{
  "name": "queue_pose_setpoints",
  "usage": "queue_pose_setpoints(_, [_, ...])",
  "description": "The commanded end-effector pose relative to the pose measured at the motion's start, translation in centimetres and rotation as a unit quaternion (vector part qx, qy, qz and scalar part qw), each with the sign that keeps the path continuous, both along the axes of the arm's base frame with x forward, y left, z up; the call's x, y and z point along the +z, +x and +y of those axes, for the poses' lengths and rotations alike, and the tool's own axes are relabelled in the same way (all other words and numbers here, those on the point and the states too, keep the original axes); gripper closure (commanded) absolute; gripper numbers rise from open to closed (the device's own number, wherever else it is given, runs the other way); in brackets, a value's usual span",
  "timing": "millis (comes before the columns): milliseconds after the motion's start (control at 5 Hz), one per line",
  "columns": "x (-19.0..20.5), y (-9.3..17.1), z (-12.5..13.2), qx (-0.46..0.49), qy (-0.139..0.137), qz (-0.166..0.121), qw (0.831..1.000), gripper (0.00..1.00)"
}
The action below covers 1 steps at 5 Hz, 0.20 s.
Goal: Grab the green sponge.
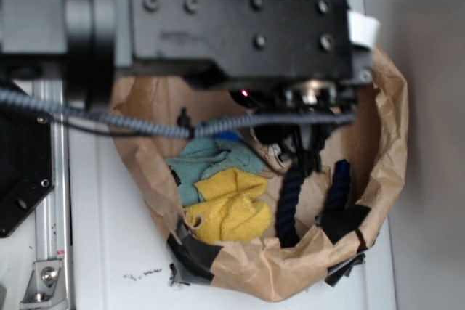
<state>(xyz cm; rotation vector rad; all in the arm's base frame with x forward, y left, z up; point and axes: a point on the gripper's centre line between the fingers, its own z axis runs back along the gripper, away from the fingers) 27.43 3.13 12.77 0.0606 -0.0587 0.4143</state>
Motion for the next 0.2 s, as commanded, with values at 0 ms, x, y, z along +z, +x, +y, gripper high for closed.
queue_pose_setpoints(0, [2.52, -0.68, 1.72, -0.001, -0.016, -0.065, 0.998, 1.00])
